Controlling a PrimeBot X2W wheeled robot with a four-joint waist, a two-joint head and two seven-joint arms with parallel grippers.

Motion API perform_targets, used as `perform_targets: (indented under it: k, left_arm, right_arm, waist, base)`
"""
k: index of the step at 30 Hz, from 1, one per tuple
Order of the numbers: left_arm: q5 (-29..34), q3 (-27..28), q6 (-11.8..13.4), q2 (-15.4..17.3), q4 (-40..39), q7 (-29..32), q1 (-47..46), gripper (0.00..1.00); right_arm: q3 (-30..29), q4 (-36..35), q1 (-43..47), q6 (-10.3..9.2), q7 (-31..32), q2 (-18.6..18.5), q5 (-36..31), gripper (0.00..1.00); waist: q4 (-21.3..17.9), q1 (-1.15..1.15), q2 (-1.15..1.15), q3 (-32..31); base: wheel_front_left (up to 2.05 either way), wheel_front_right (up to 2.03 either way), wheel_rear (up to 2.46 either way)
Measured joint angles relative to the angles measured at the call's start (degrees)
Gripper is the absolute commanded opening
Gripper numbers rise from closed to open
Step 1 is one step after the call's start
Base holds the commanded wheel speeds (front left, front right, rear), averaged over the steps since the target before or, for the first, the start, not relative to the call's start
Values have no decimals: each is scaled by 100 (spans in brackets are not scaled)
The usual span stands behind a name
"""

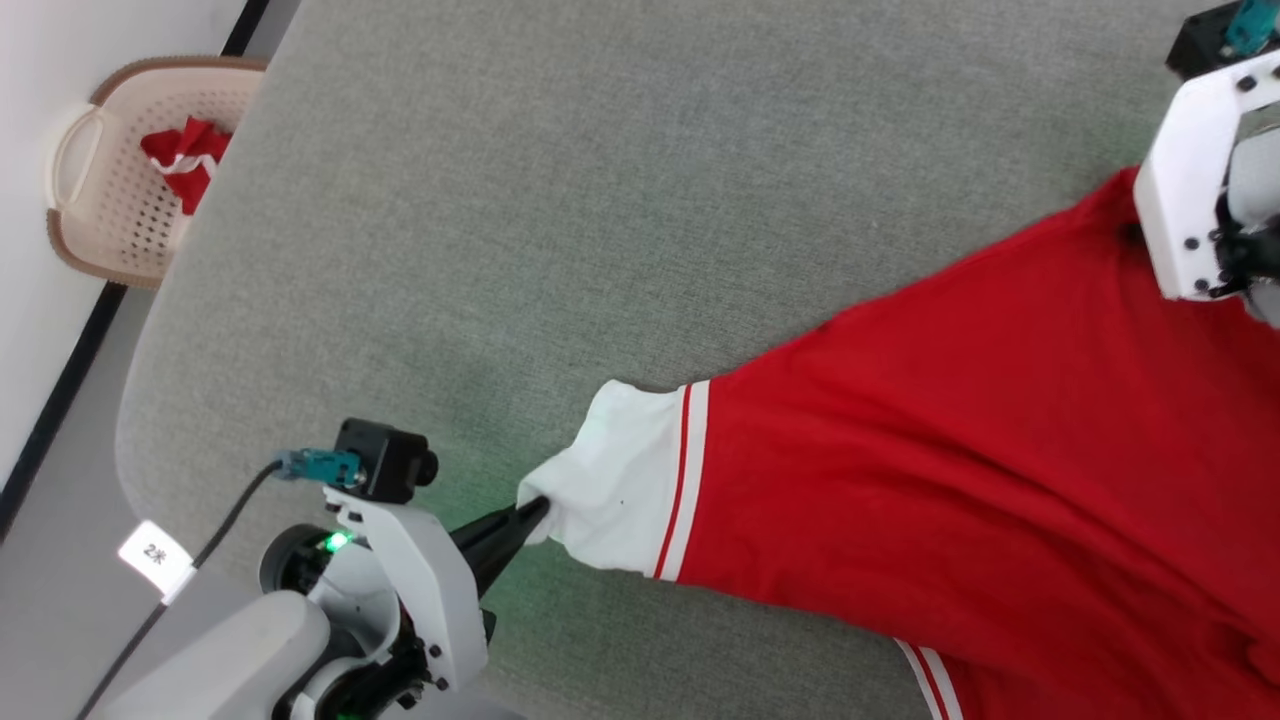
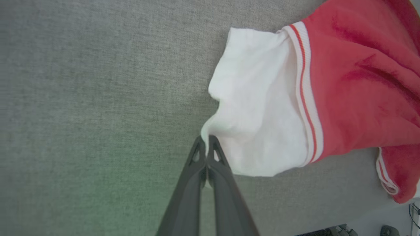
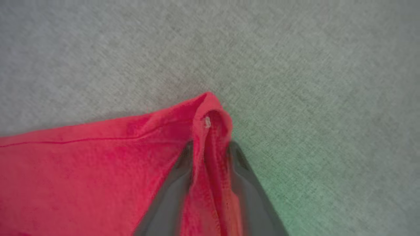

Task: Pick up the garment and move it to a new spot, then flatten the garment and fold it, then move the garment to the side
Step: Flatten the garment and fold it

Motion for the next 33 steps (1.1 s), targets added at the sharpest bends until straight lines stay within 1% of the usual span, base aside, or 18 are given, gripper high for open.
perform_targets:
  k: [3, 5, 9, 15, 18, 25, 29, 33]
  left_arm:
    - [27, 2, -44, 36, 83, 59, -98, 0]
    - [60, 21, -46, 134, 98, 144, -184, 0]
    - [157, 127, 7, 450, 32, 398, -511, 0]
    - [424, 304, 62, 967, -112, 1032, -1406, 0]
    - [568, 399, 43, 1101, -122, 1363, -1963, 0]
    - [988, 467, -297, 1122, 354, 1876, -3186, 0]
    - [1216, 493, -494, 1006, 767, 1951, -3789, 0]
    - [1358, 546, -622, 864, 1205, 1997, -4319, 0]
  right_arm:
    - [55, 219, -129, 0, -160, 0, 83, 0]
    - [90, 278, -159, 1, -286, 25, 116, 0]
    - [202, 252, -201, 0, -550, 45, 170, 0]
    - [159, -8, -395, 0, -1044, -63, 233, 0]
    - [64, -124, -474, 0, -1300, -110, 263, 0]
    - [-300, -419, -638, 0, -1719, -104, 152, 0]
    - [-495, -680, -702, 0, -1836, -86, 34, 0]
    - [-697, -987, -740, 0, -1849, -32, -134, 0]
  waist:
    - [-5, 0, 0, 13]
    - [-51, 0, 0, -14]
    - [-210, 0, 0, -120]
    - [-566, 0, 0, -374]
    - [-750, 0, 0, -524]
    - [-1165, 0, 0, -900]
    - [-1380, 0, 0, -1129]
    - [-1576, 0, 0, -1339]
  base:
    - [0, 0, 0]
    - [0, 0, 0]
    - [0, 0, 0]
    - [0, 0, 0]
    - [0, 0, 0]
    - [0, 0, 0]
    - [0, 0, 0]
    - [0, 0, 0]
